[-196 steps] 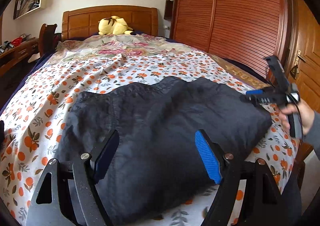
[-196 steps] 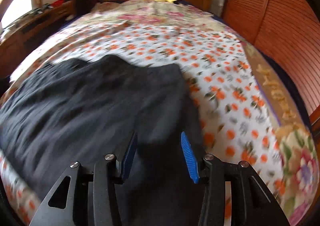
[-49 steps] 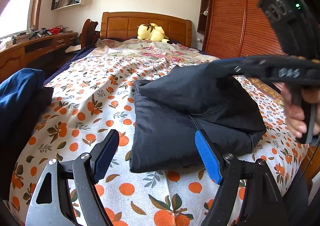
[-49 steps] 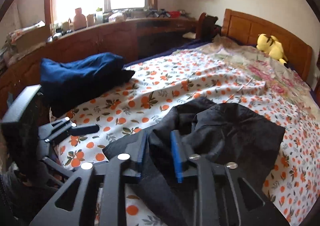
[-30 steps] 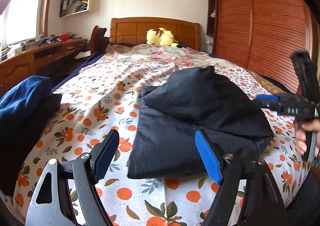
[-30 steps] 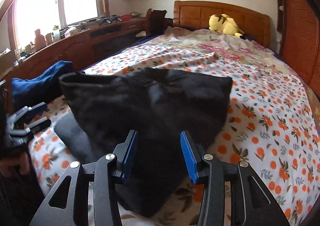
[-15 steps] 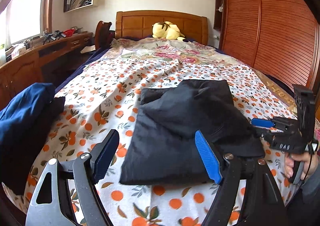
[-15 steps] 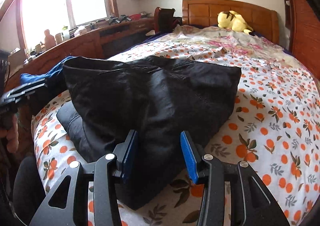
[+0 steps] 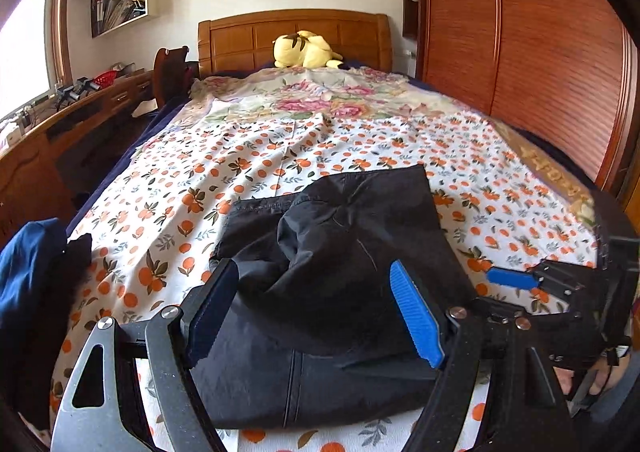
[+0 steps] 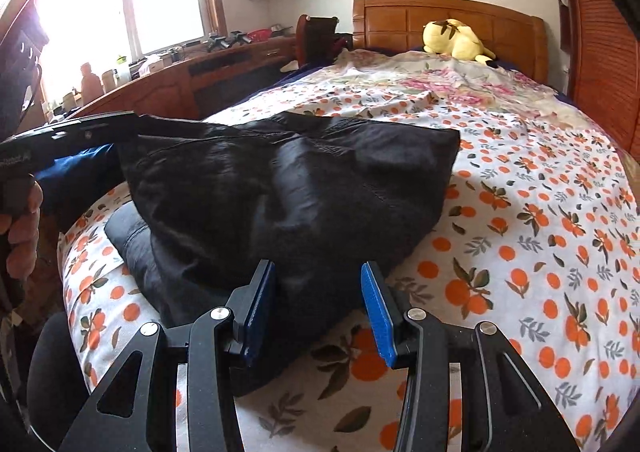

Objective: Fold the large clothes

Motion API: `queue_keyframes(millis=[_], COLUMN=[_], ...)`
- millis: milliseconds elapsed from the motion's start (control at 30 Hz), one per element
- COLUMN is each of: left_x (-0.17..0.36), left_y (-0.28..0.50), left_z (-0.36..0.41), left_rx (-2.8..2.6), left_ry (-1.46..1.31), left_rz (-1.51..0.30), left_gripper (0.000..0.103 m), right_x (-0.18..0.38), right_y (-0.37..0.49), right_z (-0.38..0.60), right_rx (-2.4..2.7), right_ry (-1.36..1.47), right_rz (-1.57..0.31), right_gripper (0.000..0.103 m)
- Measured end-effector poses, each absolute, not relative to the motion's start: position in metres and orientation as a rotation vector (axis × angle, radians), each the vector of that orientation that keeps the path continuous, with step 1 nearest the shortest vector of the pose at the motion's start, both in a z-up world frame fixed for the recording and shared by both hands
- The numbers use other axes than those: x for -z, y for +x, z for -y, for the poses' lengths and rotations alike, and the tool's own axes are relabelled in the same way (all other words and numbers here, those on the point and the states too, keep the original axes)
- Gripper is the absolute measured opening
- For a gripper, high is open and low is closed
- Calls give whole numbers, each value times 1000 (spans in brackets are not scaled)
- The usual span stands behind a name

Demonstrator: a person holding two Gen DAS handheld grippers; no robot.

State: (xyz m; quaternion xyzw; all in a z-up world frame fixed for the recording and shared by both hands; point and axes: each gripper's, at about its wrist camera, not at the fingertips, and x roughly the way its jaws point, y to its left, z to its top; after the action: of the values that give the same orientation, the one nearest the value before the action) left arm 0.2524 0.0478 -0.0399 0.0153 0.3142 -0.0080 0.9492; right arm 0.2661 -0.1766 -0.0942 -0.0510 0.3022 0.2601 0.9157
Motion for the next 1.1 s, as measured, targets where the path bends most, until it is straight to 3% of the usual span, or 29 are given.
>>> queue_keyframes(millis=[267,400,433,833,1100], left_x=[54,59,59,14,83], left_y=[259,259,259,212,202], left_z=[-51,-52,-51,-79,-134], left_rx=[-27,3,18,-6,-105], left_ry=[58,62,62,24,-32], left_rz=[-693,-733,-740,-585,-704], left_gripper=[75,18,14,9,9], right_x=[94,94,93,85,91], right_y=[267,266,266,255,256], right_z=[177,174,173,167,162], right_rx=[-525,-522,-526,-623,-689], right_ry=[-101,-111,-110,-63,-51], right_rz=[-618,-609,-605,-548,-566], right_gripper=[46,46,46,46,46])
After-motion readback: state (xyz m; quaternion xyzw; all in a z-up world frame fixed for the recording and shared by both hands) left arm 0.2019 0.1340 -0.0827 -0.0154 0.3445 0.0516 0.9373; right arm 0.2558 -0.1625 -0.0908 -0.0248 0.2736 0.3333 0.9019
